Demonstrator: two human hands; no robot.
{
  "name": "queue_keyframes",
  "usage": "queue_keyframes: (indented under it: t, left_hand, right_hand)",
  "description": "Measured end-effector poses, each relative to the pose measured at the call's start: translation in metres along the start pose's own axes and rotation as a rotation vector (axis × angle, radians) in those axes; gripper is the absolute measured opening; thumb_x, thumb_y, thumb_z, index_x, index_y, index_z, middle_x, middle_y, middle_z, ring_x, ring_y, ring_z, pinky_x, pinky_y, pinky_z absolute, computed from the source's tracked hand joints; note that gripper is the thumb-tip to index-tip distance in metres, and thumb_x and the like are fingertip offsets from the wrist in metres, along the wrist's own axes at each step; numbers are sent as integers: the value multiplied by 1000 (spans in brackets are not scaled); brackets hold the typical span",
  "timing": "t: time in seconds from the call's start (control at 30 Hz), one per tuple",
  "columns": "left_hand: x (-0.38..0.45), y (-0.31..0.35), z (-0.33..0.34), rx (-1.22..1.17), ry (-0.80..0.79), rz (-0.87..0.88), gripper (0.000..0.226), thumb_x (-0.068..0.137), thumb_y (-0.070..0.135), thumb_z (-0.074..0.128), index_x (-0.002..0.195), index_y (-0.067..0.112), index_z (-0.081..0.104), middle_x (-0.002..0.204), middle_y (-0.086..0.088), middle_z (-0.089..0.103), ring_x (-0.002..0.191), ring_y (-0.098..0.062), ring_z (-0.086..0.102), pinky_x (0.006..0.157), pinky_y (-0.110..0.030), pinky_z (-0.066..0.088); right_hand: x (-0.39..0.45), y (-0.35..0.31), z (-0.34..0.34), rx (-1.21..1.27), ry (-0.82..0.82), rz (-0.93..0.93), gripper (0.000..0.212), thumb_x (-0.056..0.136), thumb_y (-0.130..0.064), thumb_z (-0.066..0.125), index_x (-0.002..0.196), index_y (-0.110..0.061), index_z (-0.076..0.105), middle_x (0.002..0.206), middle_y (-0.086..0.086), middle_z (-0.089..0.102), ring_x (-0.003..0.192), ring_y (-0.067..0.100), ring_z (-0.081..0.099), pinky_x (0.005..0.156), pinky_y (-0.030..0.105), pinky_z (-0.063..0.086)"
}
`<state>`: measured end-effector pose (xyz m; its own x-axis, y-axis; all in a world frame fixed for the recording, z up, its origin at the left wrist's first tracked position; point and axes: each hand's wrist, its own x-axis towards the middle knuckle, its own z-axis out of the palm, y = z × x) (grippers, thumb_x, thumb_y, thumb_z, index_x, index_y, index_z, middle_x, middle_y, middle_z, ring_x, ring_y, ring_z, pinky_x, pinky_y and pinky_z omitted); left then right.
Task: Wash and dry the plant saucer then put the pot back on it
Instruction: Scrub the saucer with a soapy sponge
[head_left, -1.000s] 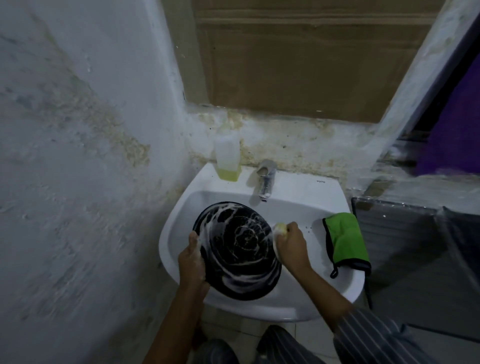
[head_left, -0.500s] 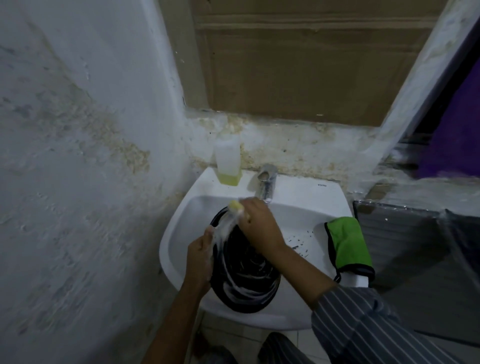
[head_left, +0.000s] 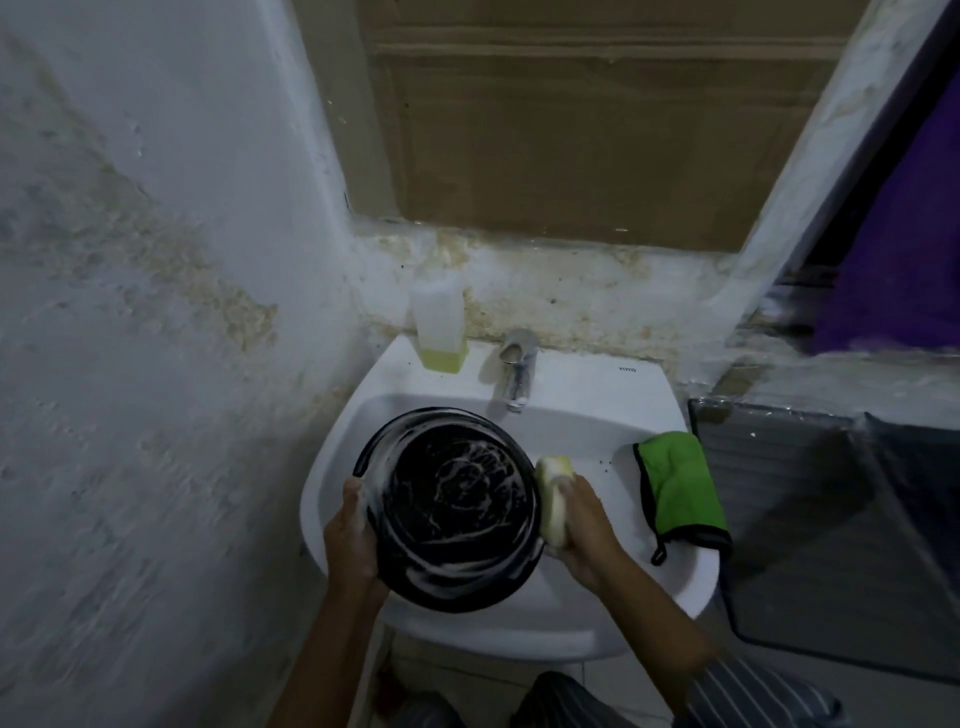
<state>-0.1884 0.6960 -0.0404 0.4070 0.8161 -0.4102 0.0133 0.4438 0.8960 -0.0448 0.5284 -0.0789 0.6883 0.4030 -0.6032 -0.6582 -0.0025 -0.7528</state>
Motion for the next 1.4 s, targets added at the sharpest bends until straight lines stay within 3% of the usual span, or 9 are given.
queue_keyframes:
  t: [0.13,0.33,0.43,0.63,0.87,0.97,1.1,1.2,1.4]
  left_hand:
    - [8,-6,3,67,-46,-97,37,95,41,44,96,12,66,91,-6,67,86,-26,62,83,-38,48]
    - [8,-19,12,608,-39,90,25,98,17,42,111,-4,48,122,-33,50,112,-41,51,99,-44,40]
    - [6,-6,20,660,18,207,39,95,24,49,122,-6,46,125,-25,50,119,-37,47,100,-42,39]
    - [-11,35,47,411,-308,-298,58,80,70,46,109,21,55,98,-6,59,90,-28,60,66,-40,57]
    - [-6,26,27,508,-318,-186,17,91,6,45,80,-6,51,63,-15,50,42,-23,53,50,-32,50]
    - [-5,16,15,438,-281,-170,25,97,16,48,118,4,51,104,-19,64,83,-31,68,58,-41,59]
    - [-1,10,7,389,-176,-14,33,100,21,40,126,4,53,98,-10,64,78,-21,63,51,-26,55]
    - [-4,6,11,485,-203,70,46,98,38,42,137,16,44,131,-5,54,112,-26,57,89,-39,52]
    - [-3,-2,22,499,-160,304,16,97,35,42,88,39,54,92,12,60,82,-3,58,79,-27,45]
  right_hand:
    - [-13,-16,-16,387,-180,148,45,97,-45,39,127,-14,51,123,19,59,100,33,60,67,37,59]
    - [-30,-32,0,-74,97,-394,7,91,-17,59,91,-22,54,96,14,59,86,27,59,73,38,47]
    - [-48,-35,11,-437,63,-692,20,80,-23,67,86,-29,49,77,-6,55,67,-1,56,60,12,43]
    - [-72,-17,35,-1052,-234,-829,43,76,-39,65,114,-37,46,105,-11,60,88,1,57,67,16,41]
    - [-71,0,42,-950,-588,-664,29,86,-33,59,114,-26,55,94,-18,57,80,-11,54,67,7,41]
    - [-52,2,38,-790,-451,-551,20,93,-18,57,111,-27,56,101,-14,58,85,-9,53,69,-2,39]
    - [-16,-4,25,-1091,-94,-570,19,90,-20,60,101,-5,64,87,8,59,78,21,57,57,18,40]
    - [3,-13,28,-1370,-14,-632,33,88,-19,59,118,-8,56,115,14,56,106,28,56,83,31,45]
    - [0,-12,76,-1335,-131,-711,38,93,-18,50,130,-10,48,134,11,51,123,25,48,99,30,36]
